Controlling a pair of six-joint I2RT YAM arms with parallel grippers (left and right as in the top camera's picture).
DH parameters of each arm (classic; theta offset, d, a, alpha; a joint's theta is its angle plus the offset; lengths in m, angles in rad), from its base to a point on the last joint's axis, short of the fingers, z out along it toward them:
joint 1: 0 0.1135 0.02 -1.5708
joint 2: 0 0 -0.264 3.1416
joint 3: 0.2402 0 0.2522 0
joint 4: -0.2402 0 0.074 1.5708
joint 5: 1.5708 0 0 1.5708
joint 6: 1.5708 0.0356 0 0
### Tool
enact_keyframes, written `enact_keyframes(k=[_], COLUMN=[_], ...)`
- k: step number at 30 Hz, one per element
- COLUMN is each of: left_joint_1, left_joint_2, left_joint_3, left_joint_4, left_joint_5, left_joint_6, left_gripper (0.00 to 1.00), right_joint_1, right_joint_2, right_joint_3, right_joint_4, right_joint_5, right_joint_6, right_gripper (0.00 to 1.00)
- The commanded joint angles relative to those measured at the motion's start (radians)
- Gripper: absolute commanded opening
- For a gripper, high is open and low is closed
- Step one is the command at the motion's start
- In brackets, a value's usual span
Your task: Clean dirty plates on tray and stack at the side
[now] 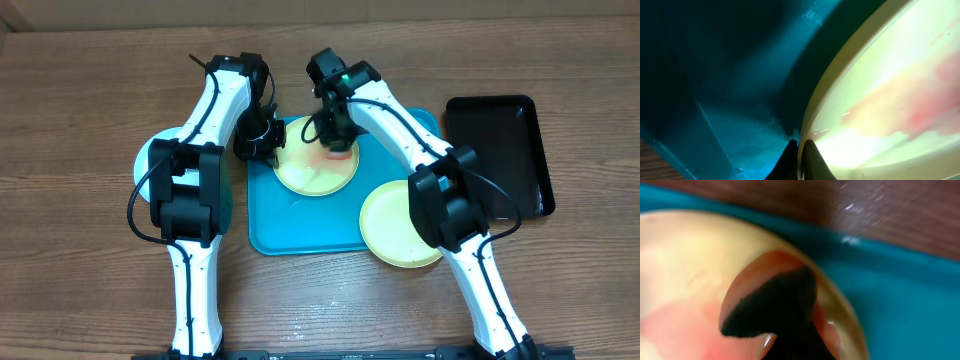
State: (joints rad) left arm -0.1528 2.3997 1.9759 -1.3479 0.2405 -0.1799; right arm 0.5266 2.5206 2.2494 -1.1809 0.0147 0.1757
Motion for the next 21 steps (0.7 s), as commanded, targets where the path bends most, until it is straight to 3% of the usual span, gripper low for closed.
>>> enact_keyframes(k=[1, 13, 21], left_joint_1=[0.003, 0.003, 0.002], left_joint_2=[0.019, -0.1, -0.243], left_joint_3=[-0.01, -0.01, -0.01], left_joint_4=[-0.005, -0.011, -0.001], left_joint_5=[-0.033, -0.116, -0.182], left_joint_6=[0.019, 0.019, 0.019], left_gripper=[0.04, 0.04, 0.04], right_joint_1=[-0.023, -0.122, -0.259], right_joint_2=[-0.097, -0.378, -0.452], right_joint_3=[-0.008, -0.008, -0.008], right_joint_4=[0.013, -0.053, -0.091], right_joint_5=[0.097, -0.029, -0.145], right_joint_6=[0.01, 0.035, 0.035], right_gripper=[0.04, 0.04, 0.04])
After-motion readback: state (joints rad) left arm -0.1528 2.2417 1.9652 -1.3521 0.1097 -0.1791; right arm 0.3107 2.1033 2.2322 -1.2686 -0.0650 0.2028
